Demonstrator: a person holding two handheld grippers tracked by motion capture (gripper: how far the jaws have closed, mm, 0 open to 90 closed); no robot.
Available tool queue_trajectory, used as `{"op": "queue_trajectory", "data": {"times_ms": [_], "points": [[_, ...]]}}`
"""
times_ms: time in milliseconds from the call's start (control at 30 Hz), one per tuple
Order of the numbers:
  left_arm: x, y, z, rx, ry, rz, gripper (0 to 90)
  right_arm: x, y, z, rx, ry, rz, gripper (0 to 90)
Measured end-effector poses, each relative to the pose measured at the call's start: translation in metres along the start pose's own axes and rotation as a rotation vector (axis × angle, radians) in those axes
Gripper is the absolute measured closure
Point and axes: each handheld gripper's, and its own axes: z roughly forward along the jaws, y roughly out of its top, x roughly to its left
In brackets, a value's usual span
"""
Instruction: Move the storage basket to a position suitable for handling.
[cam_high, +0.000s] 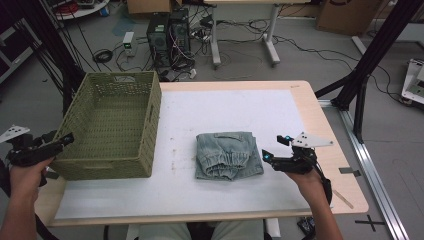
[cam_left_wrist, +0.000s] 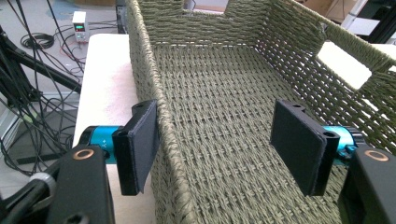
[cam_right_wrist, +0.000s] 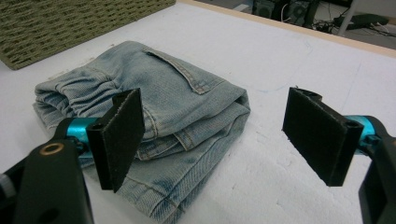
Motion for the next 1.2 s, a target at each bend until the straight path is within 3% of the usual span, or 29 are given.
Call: {"op": "queue_trajectory", "data": {"times_ms": [67,133,233,367,433,500,833,967,1000,1200], "points": [[0.0,0.0,-0.001,-0.008,0.004,-0.002,32.7,0.0,0.0,-0.001,-0.001,-0.002,0.0,21.4],[-0.002,0.003,-0.009,-0.09,0.019,-0.036,32.7,-0.001,0.0,-0.001,-0.004,-0.005,0.002,21.4],[-0.007,0.009,-0.015,-0.13,0.031,-0.05,27.9,-0.003,0.0,-0.003,-0.01,-0.006,0.008,21.4],[-0.035,0.021,-0.022,-0.165,0.017,0.004,25.3,-0.003,0.0,-0.005,-0.011,-0.007,0.009,21.4],[-0.041,0.023,-0.022,-0.175,0.014,0.012,21.9,-0.005,0.0,-0.006,-0.015,-0.012,0.009,21.4],[-0.057,0.026,-0.019,-0.201,0.006,0.02,19.2,-0.006,-0.001,-0.008,-0.019,-0.015,0.011,21.4],[-0.1,0.036,-0.005,-0.221,-0.061,0.067,19.2,-0.01,0.002,-0.014,-0.036,-0.024,0.02,21.4],[-0.114,0.037,-0.002,-0.221,-0.079,0.099,19.2,-0.009,0.0,-0.015,-0.033,-0.026,0.022,21.4],[-0.122,0.037,-0.001,-0.223,-0.089,0.121,19.2,-0.009,0.0,-0.015,-0.031,-0.026,0.022,21.4],[-0.148,0.039,0.005,-0.227,-0.142,0.138,19.2,-0.01,0.001,-0.016,-0.037,-0.022,0.024,21.4]]}}
